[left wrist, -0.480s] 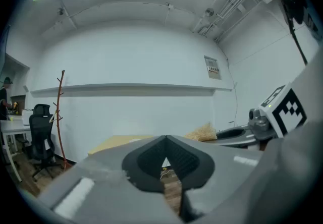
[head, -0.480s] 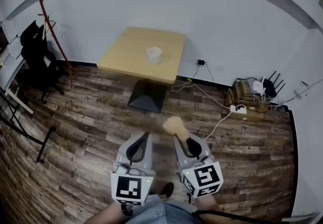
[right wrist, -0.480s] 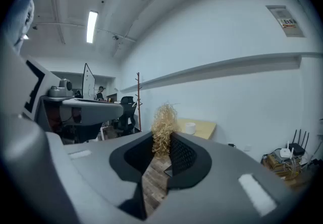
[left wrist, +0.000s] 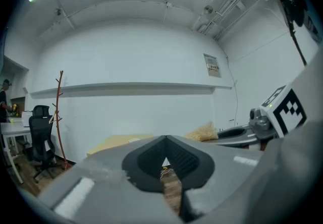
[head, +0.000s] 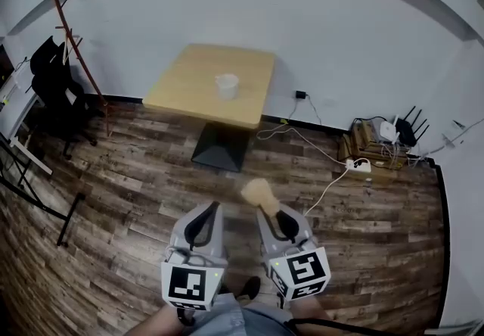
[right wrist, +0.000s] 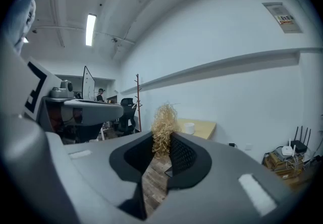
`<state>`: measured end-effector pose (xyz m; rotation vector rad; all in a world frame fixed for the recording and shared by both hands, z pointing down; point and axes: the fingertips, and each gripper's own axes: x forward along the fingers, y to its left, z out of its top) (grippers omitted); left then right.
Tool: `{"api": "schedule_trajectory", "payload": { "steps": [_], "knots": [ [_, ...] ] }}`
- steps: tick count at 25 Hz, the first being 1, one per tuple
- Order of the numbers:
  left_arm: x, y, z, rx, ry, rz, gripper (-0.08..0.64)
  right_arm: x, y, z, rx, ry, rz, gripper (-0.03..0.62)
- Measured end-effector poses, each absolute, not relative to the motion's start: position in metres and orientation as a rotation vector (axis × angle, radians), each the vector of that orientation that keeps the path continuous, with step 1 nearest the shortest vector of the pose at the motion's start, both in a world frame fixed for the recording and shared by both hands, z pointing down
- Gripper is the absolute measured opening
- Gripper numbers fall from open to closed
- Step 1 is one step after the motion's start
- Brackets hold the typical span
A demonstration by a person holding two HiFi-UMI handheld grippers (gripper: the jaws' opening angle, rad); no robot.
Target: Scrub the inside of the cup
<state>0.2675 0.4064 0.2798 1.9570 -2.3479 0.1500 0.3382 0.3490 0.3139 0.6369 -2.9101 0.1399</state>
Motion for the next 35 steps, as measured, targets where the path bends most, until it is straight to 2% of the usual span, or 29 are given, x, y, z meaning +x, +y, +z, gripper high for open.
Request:
{"api": "schedule_trajectory", "payload": {
  "steps": [14, 29, 35],
  "knots": [
    [0.239, 0.384, 0.298, 1.905, -2.341, 0.160, 0.020, 0.314, 0.320, 0.337, 0.607, -2.896, 0.248, 0.078],
    [0.083, 0.337, 0.297, 2.000, -2.275, 0.061, 0.020, 0.167, 0.275, 0.331, 0.702, -2.861, 0.198, 0.078],
    [0.042, 0.329, 0.302, 2.061, -2.250, 0.078, 0.020, 0.125, 0.269, 0.327, 0.726, -2.850, 0.154, 0.078]
  ]
}}
